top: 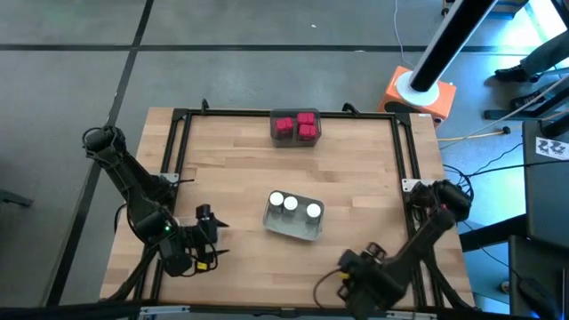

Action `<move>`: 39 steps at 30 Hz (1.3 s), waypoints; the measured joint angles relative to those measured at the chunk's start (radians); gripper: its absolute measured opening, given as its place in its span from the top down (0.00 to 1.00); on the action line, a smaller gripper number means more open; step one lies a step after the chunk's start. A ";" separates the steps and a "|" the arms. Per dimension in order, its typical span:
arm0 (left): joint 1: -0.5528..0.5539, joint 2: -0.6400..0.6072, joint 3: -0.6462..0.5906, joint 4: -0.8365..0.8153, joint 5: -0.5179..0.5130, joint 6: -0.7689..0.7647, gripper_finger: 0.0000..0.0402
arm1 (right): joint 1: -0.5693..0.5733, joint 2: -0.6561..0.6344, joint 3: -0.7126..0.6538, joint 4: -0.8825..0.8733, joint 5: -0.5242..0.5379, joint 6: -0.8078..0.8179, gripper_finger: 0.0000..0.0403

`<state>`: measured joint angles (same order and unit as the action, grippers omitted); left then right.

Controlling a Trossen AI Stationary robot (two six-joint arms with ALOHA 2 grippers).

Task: Sort spices by type
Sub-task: Put the white seasoning bottle into the gray bin

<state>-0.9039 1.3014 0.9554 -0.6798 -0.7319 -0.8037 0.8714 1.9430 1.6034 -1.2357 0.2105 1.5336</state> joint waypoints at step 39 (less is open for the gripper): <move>-0.006 -0.001 0.000 -0.072 0.023 0.000 0.20 | -0.485 0.065 0.182 0.053 0.024 -0.990 0.49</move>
<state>-0.9100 1.3003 0.9554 -0.7517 -0.7086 -0.8036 0.3863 2.0084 1.7853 -1.1831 0.2348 0.5434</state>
